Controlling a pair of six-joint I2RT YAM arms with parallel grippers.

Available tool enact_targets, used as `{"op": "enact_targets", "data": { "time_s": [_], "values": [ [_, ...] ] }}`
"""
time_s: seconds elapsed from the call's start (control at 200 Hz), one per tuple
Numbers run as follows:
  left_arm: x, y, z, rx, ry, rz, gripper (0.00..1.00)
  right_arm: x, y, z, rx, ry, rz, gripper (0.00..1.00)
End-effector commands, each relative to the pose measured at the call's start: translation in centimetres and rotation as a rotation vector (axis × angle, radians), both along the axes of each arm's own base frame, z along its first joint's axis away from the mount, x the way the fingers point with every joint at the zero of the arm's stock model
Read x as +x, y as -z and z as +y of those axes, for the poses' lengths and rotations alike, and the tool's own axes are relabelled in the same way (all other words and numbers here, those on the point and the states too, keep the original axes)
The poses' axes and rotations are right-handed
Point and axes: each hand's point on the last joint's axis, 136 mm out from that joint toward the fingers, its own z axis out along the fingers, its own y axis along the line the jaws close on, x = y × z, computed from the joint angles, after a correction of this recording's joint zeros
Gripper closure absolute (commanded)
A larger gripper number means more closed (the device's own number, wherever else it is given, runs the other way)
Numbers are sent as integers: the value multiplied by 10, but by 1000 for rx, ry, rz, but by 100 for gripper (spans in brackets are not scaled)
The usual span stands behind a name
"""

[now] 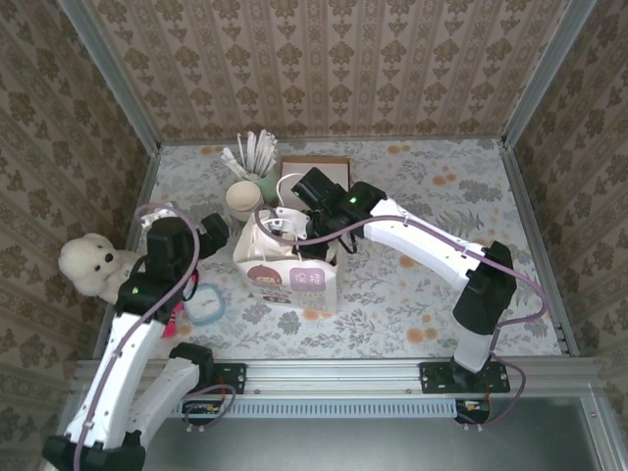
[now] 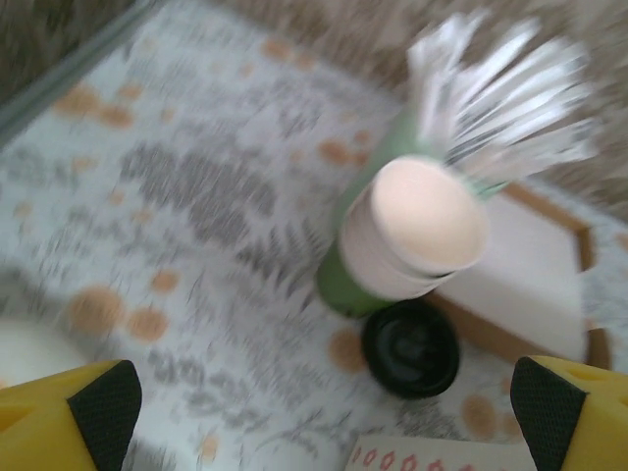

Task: Pack the takeout coffee

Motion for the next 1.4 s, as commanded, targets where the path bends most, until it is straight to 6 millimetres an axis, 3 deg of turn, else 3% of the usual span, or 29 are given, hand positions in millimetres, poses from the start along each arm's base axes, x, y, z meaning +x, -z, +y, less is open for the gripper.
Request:
{"op": "enact_targets", "data": {
  "time_s": [0.0,0.185,0.445,0.56,0.77,0.895,0.915,0.955,0.985,1.115,1.3,1.395],
  "values": [
    [-8,40,2,-81,-92,173,0,2,12,12,-24,-25,-24,100],
    [-8,75,-15,-123,-67,304,0,5,25,23,-52,-27,-43,100],
    [-8,82,-26,-132,-50,319,0,13,45,36,-183,-29,-124,100],
    [-10,85,-26,-127,-56,327,0,13,56,32,-235,-40,-120,100],
    [-9,84,-24,-115,-62,321,0,6,39,30,-184,-92,-117,91],
    [-7,84,-24,-115,-63,321,0,9,14,29,-109,-81,-132,78],
    [-7,84,-24,-114,-61,321,0,8,8,29,-94,-83,-135,72],
    [-7,84,-24,-113,-62,322,0,6,0,29,-69,-93,-138,51],
    [-7,83,-24,-112,-61,323,0,4,-6,27,-54,-106,-142,44],
    [-4,79,-24,-108,-59,313,0,3,-29,23,8,-118,-199,33],
    [4,72,-32,-125,-29,301,0,14,-41,8,9,-126,-338,24],
    [6,74,-36,-132,-24,314,0,18,-46,0,-3,-148,-438,0]
  ]
}}
